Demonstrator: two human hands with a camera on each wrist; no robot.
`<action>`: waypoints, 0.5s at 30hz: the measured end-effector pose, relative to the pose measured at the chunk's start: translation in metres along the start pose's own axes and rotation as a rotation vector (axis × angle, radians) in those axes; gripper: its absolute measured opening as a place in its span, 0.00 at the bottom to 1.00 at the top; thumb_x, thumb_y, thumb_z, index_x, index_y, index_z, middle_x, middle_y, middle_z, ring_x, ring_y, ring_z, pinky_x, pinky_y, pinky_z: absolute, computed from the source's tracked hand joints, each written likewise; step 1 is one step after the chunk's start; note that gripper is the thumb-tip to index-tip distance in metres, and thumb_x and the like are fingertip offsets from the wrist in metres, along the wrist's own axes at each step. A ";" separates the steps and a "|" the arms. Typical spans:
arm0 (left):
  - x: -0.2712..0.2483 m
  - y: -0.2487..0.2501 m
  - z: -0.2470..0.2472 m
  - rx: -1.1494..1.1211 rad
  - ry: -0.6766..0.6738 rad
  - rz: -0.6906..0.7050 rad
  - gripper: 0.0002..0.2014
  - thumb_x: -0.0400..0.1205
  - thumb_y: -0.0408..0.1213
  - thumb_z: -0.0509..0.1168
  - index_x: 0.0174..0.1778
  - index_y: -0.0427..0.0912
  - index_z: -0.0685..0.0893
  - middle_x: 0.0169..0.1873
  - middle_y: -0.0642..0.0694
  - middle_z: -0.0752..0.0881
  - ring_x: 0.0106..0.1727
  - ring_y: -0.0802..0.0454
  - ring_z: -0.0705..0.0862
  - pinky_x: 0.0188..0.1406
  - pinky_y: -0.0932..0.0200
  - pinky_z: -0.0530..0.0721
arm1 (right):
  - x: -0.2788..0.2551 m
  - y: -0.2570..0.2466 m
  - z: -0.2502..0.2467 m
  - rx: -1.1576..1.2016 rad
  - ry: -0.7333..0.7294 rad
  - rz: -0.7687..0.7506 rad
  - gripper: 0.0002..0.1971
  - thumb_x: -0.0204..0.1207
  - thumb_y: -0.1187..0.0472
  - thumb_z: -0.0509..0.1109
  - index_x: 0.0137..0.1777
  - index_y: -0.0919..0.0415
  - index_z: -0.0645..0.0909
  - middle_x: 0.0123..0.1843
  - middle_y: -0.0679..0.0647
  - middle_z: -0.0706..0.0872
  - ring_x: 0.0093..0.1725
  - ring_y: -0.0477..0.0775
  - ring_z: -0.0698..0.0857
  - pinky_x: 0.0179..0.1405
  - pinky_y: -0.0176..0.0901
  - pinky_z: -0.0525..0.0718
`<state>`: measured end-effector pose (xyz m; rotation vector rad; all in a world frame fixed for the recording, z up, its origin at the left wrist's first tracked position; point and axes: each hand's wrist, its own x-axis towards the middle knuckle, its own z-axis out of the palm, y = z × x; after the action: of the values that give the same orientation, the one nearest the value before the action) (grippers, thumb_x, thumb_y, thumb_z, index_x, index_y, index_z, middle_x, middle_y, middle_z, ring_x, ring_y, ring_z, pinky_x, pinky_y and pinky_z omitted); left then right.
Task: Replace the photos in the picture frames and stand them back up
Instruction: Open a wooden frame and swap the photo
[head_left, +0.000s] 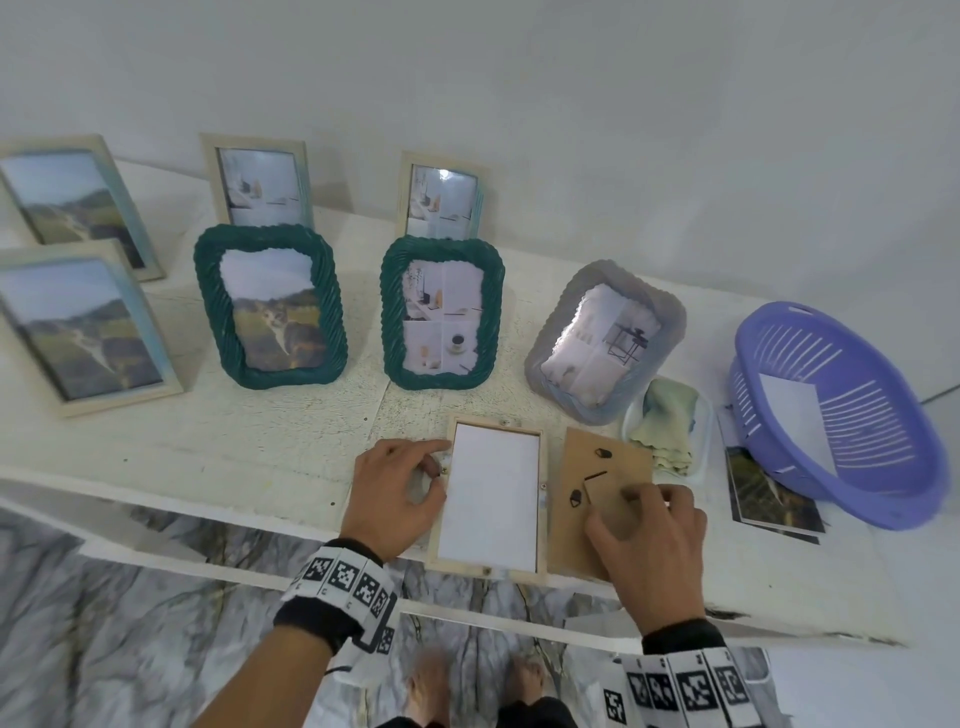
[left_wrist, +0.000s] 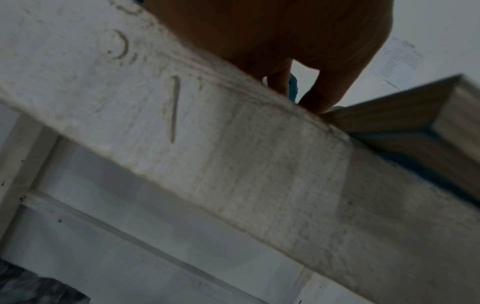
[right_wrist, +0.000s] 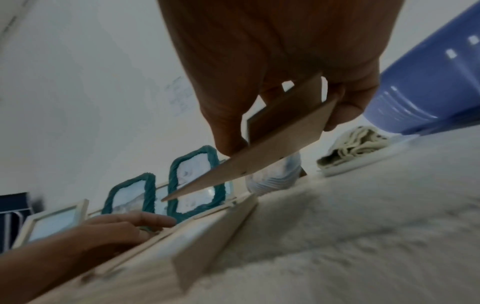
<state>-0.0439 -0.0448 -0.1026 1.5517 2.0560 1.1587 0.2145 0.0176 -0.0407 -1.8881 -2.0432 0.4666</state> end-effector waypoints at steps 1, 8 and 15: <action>0.000 0.001 0.000 0.001 0.003 -0.007 0.22 0.72 0.51 0.58 0.61 0.58 0.85 0.38 0.66 0.84 0.54 0.59 0.77 0.60 0.56 0.66 | 0.000 -0.004 -0.001 0.009 0.026 -0.039 0.23 0.68 0.47 0.77 0.58 0.60 0.81 0.60 0.57 0.73 0.58 0.59 0.69 0.56 0.48 0.72; 0.000 0.000 0.002 -0.005 0.000 -0.018 0.22 0.72 0.53 0.60 0.62 0.60 0.85 0.37 0.67 0.85 0.55 0.61 0.76 0.62 0.58 0.64 | -0.005 -0.048 0.023 -0.099 0.106 -0.314 0.18 0.63 0.49 0.79 0.43 0.62 0.82 0.47 0.58 0.77 0.45 0.60 0.74 0.43 0.53 0.83; -0.001 -0.002 0.003 0.003 -0.005 -0.021 0.21 0.73 0.54 0.61 0.62 0.62 0.84 0.38 0.67 0.85 0.55 0.65 0.74 0.61 0.63 0.61 | -0.009 -0.069 0.048 -0.197 0.051 -0.355 0.19 0.61 0.44 0.77 0.39 0.61 0.81 0.42 0.59 0.78 0.39 0.60 0.75 0.39 0.53 0.83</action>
<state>-0.0434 -0.0444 -0.1061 1.5294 2.0672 1.1436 0.1324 0.0026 -0.0531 -1.5630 -2.3955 0.1305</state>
